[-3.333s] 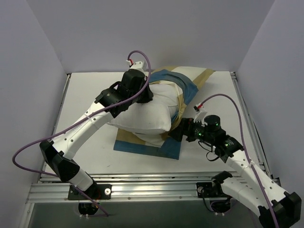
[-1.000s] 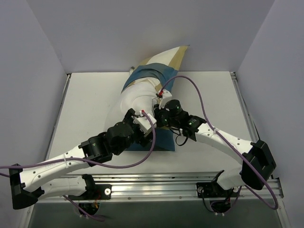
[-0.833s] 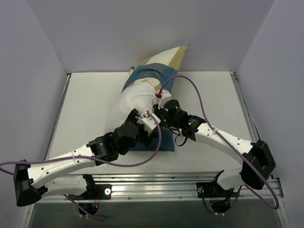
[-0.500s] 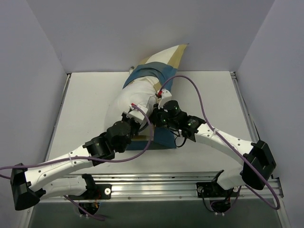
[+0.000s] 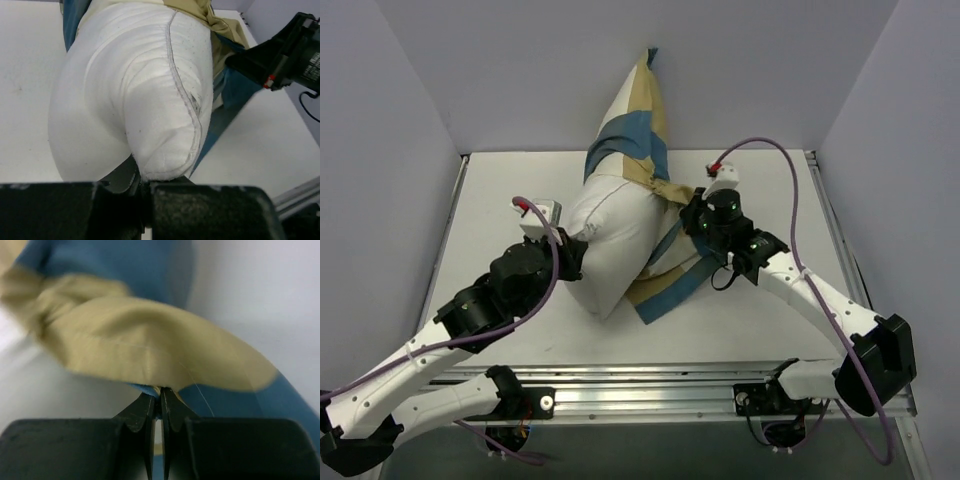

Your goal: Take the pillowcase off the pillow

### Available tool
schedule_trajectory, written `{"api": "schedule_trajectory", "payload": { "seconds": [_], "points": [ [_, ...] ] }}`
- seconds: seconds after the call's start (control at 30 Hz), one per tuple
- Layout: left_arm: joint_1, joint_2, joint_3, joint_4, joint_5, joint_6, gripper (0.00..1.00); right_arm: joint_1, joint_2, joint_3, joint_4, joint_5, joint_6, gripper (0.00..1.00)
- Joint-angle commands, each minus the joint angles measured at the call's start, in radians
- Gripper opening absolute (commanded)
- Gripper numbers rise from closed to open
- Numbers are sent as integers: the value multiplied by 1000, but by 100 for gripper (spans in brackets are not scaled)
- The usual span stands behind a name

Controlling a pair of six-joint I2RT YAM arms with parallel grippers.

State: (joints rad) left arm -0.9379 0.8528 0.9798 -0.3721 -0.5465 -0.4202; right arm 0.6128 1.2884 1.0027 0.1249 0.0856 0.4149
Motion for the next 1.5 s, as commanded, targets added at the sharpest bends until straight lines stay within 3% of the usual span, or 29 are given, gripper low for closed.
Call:
{"api": "schedule_trajectory", "payload": {
  "seconds": [0.0,0.3,0.53,0.63,0.77,0.83,0.97,1.07,1.1,1.2,1.3,1.37,1.43,1.47],
  "points": [
    [11,-52,175,-215,81,-140,2,-152,-34,11,-34,203,62,0],
    [13,-47,408,-535,135,-151,2,-355,-23,23,-108,212,107,0],
    [13,-77,540,-729,-21,-51,2,-565,-5,7,-206,204,185,0],
    [13,-92,514,-716,-15,24,2,-634,-1,-13,-196,131,200,0],
    [13,-60,413,-605,-3,101,2,-634,8,-22,-134,-53,177,0],
    [13,-32,379,-483,13,157,2,-619,9,-30,-35,-235,167,0],
    [34,153,428,-323,52,247,2,-523,46,28,-4,-307,139,1],
    [105,282,516,-171,133,365,2,-437,101,129,-28,-300,102,9],
    [135,316,546,-122,199,388,2,-420,107,155,-28,-297,102,16],
    [214,445,744,-78,259,580,2,-380,101,156,-8,-284,110,28],
    [208,503,803,-27,318,687,2,-355,66,137,-34,-245,88,39],
    [180,493,812,-39,432,724,2,-351,17,111,-56,-227,78,46],
    [128,460,765,-65,500,757,2,-351,-53,73,-83,-215,67,58],
    [52,410,669,-71,528,773,2,-351,-82,65,-96,-210,58,62]
  ]
}}
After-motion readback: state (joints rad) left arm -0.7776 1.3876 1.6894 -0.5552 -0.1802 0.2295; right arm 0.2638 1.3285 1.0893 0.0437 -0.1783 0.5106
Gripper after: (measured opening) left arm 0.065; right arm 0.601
